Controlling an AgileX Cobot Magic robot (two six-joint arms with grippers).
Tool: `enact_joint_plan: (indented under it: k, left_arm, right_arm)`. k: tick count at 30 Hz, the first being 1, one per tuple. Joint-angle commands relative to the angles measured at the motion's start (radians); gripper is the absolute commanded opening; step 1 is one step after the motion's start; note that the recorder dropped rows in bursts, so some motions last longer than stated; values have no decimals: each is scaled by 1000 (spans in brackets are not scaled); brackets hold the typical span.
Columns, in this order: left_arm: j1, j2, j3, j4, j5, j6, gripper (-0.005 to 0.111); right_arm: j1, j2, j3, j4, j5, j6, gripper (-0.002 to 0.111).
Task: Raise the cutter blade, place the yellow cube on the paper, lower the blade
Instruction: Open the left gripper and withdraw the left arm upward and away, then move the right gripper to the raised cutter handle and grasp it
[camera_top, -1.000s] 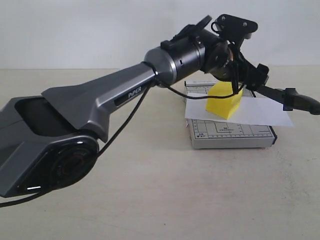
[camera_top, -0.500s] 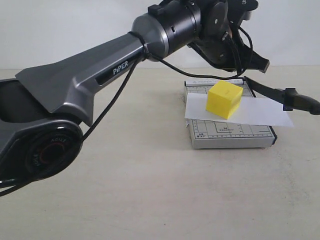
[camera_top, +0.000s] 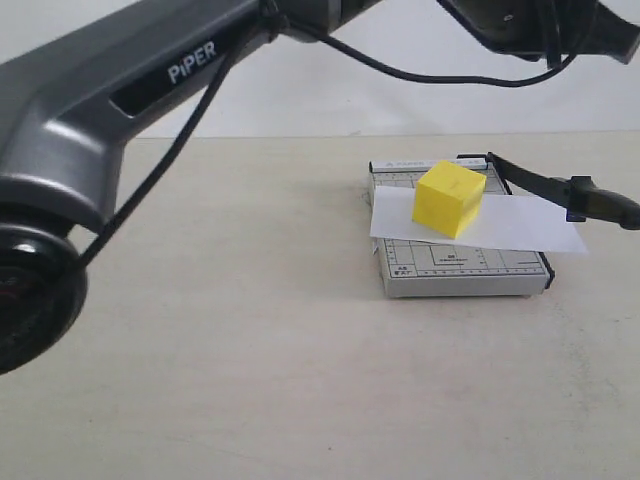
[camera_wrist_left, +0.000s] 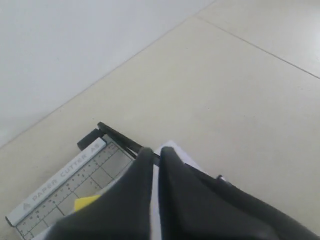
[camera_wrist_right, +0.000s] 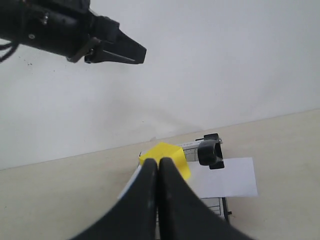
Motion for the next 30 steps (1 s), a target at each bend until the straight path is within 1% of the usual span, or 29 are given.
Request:
enact_joint_plan:
  k: [1,2,3,4,5,6,7,9,10,11,13,15,16,17,18,19,24,25,27,29,30]
  left_arm:
    - [-24,-230,311,-8,-106,10,4]
    - [-6,-421,647,74,-362,-74,4]
    - [39,-622,1013,192,-620,-229,4]
    - [62,-691,1130,225,-681,-249,4]
    - [116,-821,1304,250,-760,-276,4]
    - [152,-885,1382,250,-783,-280,4]
    - [230,-1006,1497,250,-785,-280,4]
    - [313,-1152,1574,250,-754,-280,4]
    - [389,-1292,1624,256,-700,-280,4]
    - [428,-1372,1648,267,-662,-280,4]
    - [490,-1514,1694,315,-596,-280,4]
    - [537,-1657,1751,355,-529,-280,4]
    - [562,-1723,1782,359,-499,-280,4]
    - [588,-1826,1843,359,-456,-285,4]
    - [597,-1887,1889,357,-443,-288,4]
    - [597,-1958,1956,355,-438,-288,4]
    - [597,-2107,2167,358,-438,-317,4]
    - [597,-2119,2201,372,-438,-317,4]
    - [597,-2137,2269,463,-438,-309,4]
    - [597,-2141,2317,463,-428,-321,4]
    - [597,-2141,2338,455,-430,-353,4]
  right_arm:
    - [1,-6,-1,-3,5,-12,0]
    - [1,-6,-1,-3,5,-12,0]
    - [1,-6,-1,-3,5,-12,0]
    - [1,-6,-1,-3,5,-12,0]
    - [1,-6,-1,-3,5,-12,0]
    - [1,-6,-1,-3,5,-12,0]
    - [1,-6,-1,-3,5,-12,0]
    - [1,-6,-1,-3,-15,-9,0]
    - [1,-6,-1,-3,-50,-3,0]
    - [1,-6,-1,3,-80,0,0]
    - [1,-6,-1,4,-122,17,0]
    - [1,6,-9,4,-120,17,0]
    - [1,29,-28,4,-106,17,0]
    - [1,88,-54,4,-102,12,0]
    - [1,135,-70,4,-115,0,0]
    - [1,251,-113,4,-148,-65,0]
    - [1,572,-359,4,-115,-336,0]
    - [1,643,-420,4,-83,-360,0]
    - [-1,775,-541,4,30,-369,0]
    - [-7,881,-683,0,206,-369,0]
    - [-12,931,-751,-14,300,-369,0]
